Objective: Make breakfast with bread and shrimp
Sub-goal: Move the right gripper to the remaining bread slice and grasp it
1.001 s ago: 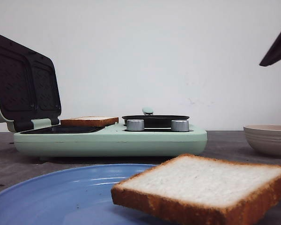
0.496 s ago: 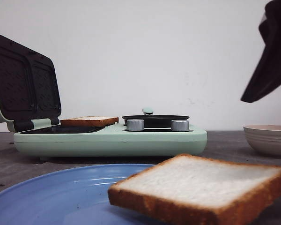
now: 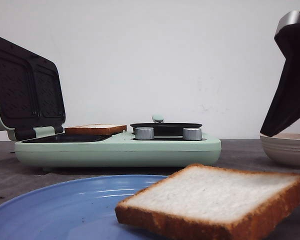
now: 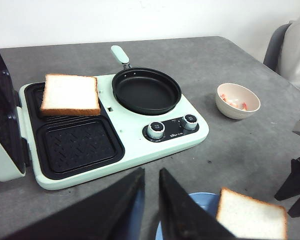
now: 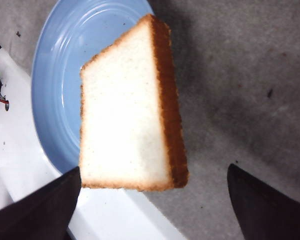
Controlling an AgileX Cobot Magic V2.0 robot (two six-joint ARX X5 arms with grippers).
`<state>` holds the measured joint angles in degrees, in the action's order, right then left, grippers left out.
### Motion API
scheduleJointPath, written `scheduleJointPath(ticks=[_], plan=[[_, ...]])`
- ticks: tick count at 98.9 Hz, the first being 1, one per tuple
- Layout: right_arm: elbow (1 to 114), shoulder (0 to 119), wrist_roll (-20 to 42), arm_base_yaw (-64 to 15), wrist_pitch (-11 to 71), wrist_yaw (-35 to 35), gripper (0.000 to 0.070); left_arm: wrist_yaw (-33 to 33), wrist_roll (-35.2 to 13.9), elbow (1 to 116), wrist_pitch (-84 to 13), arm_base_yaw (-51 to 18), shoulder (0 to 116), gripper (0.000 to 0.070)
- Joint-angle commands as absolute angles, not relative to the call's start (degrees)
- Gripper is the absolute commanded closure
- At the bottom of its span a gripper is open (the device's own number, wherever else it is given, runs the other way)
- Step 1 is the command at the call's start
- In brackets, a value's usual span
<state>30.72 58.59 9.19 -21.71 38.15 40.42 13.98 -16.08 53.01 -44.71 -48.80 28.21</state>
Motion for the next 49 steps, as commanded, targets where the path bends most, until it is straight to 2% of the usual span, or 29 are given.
scheduleJointPath(ticks=[1, 29, 49], plan=[[31.22, 59.31, 8.43, -22.0, 37.95, 40.66, 0.014, 13.47, -16.75, 53.6, -44.12, -49.3, 28.42, 0.07], [31.2, 62.72, 8.14, -22.0, 35.73, 42.85, 0.014, 13.43, -17.61, 53.6, -44.1, -49.3, 28.42, 0.07], [31.18, 68.86, 8.38, -22.0, 33.01, 49.19, 0.0141, 13.43, -17.61, 53.6, -43.94, -49.3, 28.42, 0.07]])
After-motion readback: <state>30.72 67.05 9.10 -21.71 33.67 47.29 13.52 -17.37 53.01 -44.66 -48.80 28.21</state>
